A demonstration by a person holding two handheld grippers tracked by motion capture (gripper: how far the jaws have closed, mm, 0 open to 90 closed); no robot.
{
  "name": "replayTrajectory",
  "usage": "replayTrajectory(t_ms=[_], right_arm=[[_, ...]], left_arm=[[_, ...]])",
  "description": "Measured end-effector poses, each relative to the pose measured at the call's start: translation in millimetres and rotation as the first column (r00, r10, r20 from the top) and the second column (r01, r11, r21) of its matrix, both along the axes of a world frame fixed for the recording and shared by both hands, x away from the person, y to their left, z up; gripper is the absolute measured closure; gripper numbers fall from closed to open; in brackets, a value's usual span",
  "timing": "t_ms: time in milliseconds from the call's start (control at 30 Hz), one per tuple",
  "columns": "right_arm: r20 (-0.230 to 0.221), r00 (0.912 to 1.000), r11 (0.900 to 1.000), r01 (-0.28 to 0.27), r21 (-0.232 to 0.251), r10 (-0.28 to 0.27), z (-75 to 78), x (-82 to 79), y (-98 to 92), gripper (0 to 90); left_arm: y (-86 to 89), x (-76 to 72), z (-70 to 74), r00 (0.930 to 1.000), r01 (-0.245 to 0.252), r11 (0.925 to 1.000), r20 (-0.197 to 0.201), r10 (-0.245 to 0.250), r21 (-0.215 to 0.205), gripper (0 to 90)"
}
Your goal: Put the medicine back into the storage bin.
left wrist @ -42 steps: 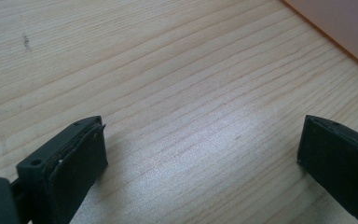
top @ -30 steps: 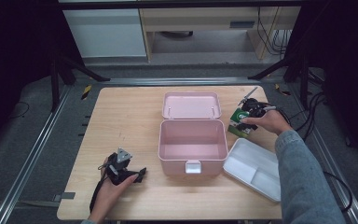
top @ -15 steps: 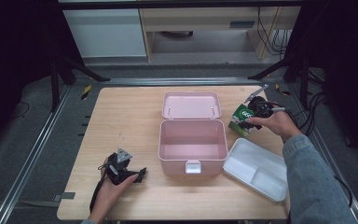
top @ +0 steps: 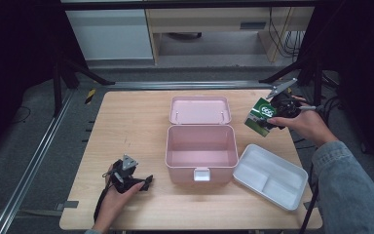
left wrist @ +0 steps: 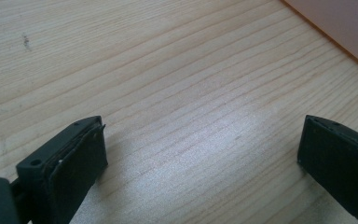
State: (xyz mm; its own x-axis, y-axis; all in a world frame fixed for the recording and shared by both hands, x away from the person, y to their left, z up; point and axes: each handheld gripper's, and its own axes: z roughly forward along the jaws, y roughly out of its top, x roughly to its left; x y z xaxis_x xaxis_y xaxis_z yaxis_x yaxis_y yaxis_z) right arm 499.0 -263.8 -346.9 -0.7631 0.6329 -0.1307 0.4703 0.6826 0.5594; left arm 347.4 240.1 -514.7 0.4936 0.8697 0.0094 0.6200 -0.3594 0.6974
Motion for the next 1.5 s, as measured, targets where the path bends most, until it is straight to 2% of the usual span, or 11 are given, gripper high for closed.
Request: replayTrajectory(t_ms=[33, 133, 200, 333, 533, 667, 867, 1100, 1133, 1367, 1500], right_arm=[[0.0, 1.0, 1.0, 0.0, 0.0, 0.0, 0.0, 0.0, 0.0, 17.1], [0.015, 0.9997, 1.0, -0.02, 0.004, 0.02, 18.4, -9.5, 6.4, 17.1], [0.019, 0.9995, 1.0, -0.024, 0.003, 0.024, 22.4, -11.2, 8.1, 17.1], [0.044, 0.9974, 0.998, -0.057, 0.001, 0.057, 40.0, -18.3, 19.9, 17.2], [0.05, 0.9942, 0.995, -0.096, 0.014, 0.095, 54.8, -26.0, 38.4, 17.3], [0.049, 0.9916, 0.993, -0.12, 0.005, 0.12, 59.3, -27.3, 49.7, 17.3], [0.051, 0.9861, 0.987, -0.159, 0.019, 0.158, 66.0, -27.6, 66.7, 17.3], [0.051, 0.9799, 0.981, -0.194, 0.006, 0.193, 63.0, -27.5, 90.3, 17.3], [0.054, 0.975, 0.976, -0.216, 0.009, 0.215, 62.5, -27.6, 98.8, 17.3], [0.052, 0.9639, 0.965, -0.262, 0.016, 0.261, 60.8, -29.3, 122.1, 17.3], [0.04, 0.9503, 0.951, -0.309, 0.006, 0.309, 57.0, -31.6, 142.0, 17.3]], left_arm=[[0.0, 0.0, 0.0, 1.0, 0.0, 1.0, 0.0, 0.0, 0.0, 0.3], [-0.2, 0.0, -0.1, 1.0, -0.002, 1.0, 0.001, 0.002, -0.002, 0.2], [-0.2, 0.0, -0.1, 1.0, -0.002, 1.0, 0.001, 0.002, -0.001, 0.2], [-0.2, 0.0, 0.0, 1.0, -0.002, 1.0, 0.0, 0.002, -0.001, 0.2], [-0.2, 0.1, -0.1, 1.0, -0.001, 1.0, 0.0, 0.001, -0.001, 0.2], [-0.2, 0.1, -0.1, 1.0, -0.001, 1.0, 0.001, 0.001, -0.001, 0.2], [-0.2, 0.1, -0.1, 1.0, -0.001, 1.0, 0.0, 0.001, -0.001, 0.2], [-0.2, 0.1, 0.0, 1.0, -0.001, 1.0, 0.0, 0.001, -0.001, 0.2], [-0.2, 0.1, -0.1, 1.0, -0.001, 1.0, 0.0, 0.001, -0.001, 0.2], [-0.2, 0.1, -0.1, 1.0, -0.001, 1.0, 0.0, 0.001, -0.001, 0.3], [-0.2, 0.3, -0.1, 1.0, 0.001, 1.0, 0.0, -0.001, -0.001, 0.2]])
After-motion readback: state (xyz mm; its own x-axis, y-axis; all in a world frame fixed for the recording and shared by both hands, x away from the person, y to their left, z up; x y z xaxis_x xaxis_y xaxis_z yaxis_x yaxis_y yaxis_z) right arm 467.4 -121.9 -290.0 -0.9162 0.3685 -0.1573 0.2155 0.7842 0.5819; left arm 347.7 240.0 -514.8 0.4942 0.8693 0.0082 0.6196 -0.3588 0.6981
